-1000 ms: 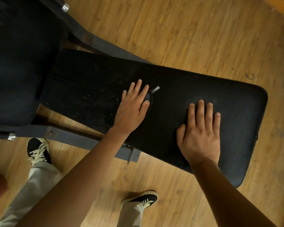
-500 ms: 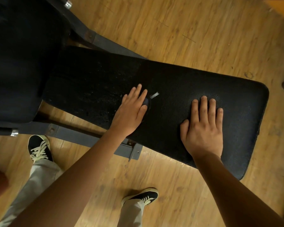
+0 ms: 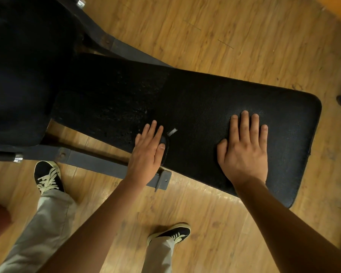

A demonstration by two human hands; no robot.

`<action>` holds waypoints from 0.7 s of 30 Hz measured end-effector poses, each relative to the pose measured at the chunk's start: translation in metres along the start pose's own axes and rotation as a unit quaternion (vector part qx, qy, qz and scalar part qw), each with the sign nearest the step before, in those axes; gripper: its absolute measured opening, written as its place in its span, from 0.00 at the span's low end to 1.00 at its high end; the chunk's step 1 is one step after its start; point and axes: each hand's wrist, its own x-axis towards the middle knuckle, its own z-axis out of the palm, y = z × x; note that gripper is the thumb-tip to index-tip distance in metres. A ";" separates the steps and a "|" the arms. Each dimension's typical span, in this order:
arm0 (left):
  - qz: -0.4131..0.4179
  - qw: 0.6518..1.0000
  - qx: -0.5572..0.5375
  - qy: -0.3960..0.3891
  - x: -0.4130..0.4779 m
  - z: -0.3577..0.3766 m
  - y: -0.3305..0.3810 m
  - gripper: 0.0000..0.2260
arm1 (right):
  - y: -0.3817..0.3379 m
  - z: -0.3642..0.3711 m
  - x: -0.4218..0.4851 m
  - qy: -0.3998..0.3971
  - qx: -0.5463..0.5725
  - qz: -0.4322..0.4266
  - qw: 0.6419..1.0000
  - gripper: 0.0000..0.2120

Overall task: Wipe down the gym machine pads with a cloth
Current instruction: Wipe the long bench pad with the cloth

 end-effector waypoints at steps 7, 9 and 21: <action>0.011 1.000 -0.012 -0.016 0.000 -0.004 -0.002 0.25 | -0.011 -0.014 0.012 -0.064 -0.011 -0.019 0.998 0.31; 0.009 1.000 -0.014 -0.011 -0.001 -0.003 -0.001 0.25 | -0.029 -0.018 0.029 -0.065 0.004 -0.064 0.996 0.30; 0.041 0.999 -0.021 0.007 0.007 -0.004 -0.001 0.22 | -0.059 0.010 0.050 -0.041 -0.018 -0.079 0.996 0.32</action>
